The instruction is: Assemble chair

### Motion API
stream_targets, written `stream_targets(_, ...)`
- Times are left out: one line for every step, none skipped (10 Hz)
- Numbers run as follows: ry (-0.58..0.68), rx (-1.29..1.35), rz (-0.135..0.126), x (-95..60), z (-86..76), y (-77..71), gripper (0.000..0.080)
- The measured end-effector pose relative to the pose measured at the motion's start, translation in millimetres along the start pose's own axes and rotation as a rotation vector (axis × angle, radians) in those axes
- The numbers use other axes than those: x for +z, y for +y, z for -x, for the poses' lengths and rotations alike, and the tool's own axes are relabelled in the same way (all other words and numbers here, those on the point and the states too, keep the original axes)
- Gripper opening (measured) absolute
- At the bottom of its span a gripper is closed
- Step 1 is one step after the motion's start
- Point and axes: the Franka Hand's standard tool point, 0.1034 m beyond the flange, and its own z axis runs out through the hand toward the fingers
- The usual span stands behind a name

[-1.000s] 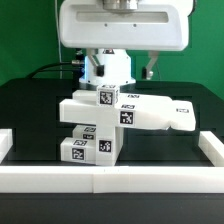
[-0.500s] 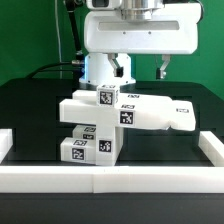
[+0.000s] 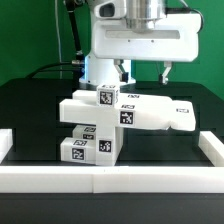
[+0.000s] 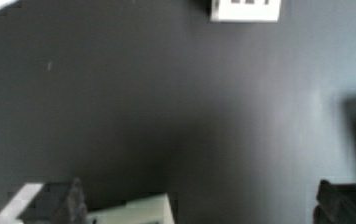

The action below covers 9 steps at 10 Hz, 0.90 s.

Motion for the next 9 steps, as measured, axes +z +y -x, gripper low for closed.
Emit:
stream_targets(0.001, 0.009, 0.007, 6.8, 13.7, -5.0, 0.0649)
stream_targets(0.003, -0.006, 0.012, 10.4, 20.2, -9.1, 0.0649)
stream_targets(0.006, -0.012, 0.013, 11.6, 20.2, -10.0, 0.0649)
stream_targets(0.006, -0.012, 0.013, 11.6, 20.0, -9.8, 0.0649)
stream_targets(0.006, -0.012, 0.014, 11.9, 20.1, -9.7, 0.0649)
stream_targets(0.018, -0.005, 0.009, 13.5, 20.1, -9.2, 0.0649)
stream_targets(0.026, 0.01, 0.013, 20.5, 28.1, -7.8, 0.0649)
stream_targets(0.016, 0.005, 0.023, 25.9, 37.2, -12.4, 0.0649)
stream_targets(0.011, -0.011, 0.033, 30.3, 42.6, -15.9, 0.0649)
